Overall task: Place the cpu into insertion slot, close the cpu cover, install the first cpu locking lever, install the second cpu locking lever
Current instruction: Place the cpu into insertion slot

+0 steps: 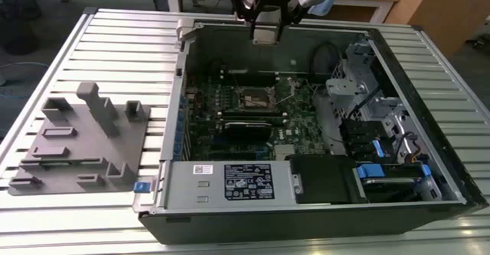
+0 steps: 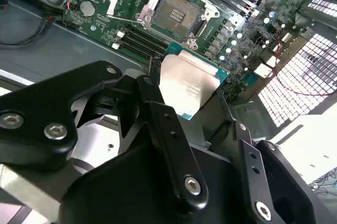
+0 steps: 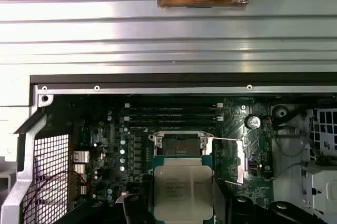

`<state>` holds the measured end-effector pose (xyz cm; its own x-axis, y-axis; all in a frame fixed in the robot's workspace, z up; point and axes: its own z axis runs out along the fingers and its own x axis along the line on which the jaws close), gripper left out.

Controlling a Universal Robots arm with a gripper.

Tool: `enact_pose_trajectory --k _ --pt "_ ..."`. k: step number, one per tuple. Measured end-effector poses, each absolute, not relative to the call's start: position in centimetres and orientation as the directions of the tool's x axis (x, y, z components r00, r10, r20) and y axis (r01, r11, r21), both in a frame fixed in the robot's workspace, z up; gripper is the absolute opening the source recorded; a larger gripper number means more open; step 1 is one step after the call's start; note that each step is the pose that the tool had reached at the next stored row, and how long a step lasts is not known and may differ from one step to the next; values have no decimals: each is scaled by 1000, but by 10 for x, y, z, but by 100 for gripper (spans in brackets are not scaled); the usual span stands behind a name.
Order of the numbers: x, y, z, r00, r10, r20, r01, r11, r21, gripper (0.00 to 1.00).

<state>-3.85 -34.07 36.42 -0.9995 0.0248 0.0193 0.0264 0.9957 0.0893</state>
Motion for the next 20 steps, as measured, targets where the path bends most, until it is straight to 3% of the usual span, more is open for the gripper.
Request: enact_pose_trajectory --k 20 --pt "-39 -341 358 -1000 25 19 26 996 90 54"
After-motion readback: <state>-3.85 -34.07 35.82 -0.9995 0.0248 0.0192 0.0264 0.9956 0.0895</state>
